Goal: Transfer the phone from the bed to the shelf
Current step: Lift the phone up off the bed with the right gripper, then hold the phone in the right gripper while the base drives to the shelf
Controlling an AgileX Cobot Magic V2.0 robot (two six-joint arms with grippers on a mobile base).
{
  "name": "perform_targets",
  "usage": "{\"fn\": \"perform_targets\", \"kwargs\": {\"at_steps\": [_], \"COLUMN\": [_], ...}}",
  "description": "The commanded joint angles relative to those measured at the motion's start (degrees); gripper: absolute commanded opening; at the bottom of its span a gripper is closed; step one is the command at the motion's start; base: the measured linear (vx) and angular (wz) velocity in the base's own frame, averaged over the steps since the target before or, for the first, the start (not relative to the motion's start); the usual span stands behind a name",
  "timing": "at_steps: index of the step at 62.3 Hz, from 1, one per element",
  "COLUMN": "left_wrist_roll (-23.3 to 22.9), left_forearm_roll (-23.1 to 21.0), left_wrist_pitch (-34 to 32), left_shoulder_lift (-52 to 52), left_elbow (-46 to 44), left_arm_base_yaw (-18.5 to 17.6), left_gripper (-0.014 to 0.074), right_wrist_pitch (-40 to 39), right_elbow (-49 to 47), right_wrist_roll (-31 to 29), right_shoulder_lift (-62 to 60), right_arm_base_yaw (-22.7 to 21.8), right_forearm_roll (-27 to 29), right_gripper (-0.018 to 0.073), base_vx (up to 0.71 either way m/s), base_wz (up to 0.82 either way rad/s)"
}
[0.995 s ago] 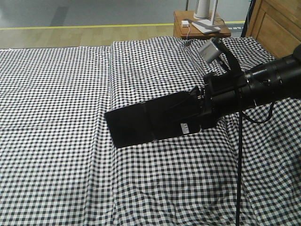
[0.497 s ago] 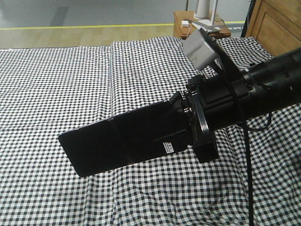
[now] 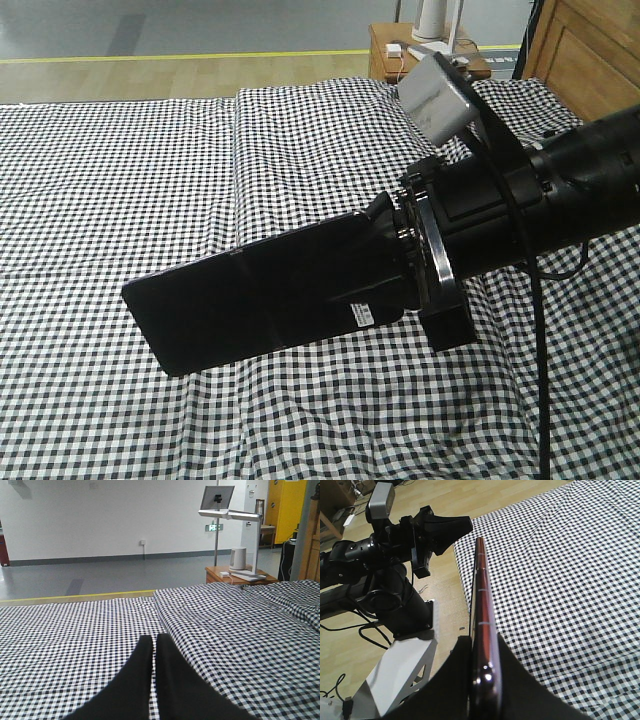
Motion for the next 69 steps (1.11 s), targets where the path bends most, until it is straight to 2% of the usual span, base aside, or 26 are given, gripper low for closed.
{"fn": "perform_targets", "kwargs": {"at_steps": [1, 43, 69], "left_wrist_roll": [-0.5, -0.5, -0.5], "left_forearm_roll": [-0.6, -0.6, -0.6], "left_wrist_pitch": [-4.3, -4.3, -4.3], "left_shoulder_lift": [-0.3, -0.3, -0.3], "left_elbow": [-1.4, -1.4, -1.4], "left_arm_base_yaw": [0.1, 0.1, 0.1], "left_gripper": [0.0001, 0.0001, 0.0001], "right_wrist_pitch": [3.8, 3.8, 3.8], "right_elbow": [-1.6, -1.6, -1.6], "right_wrist_roll": [0.0, 0.1, 0.1], "right_shoulder_lift": [-1.9, -1.9, -1.9], "right_arm_base_yaw": [-0.1, -0.2, -0.2], "right_forearm_roll": [4.7, 4.6, 4.5], "right_gripper": [-0.0003, -0.0003, -0.0003], "base_vx": [0.0, -0.01, -0.06], "base_wz": [0.0, 0.02, 0.25]}}
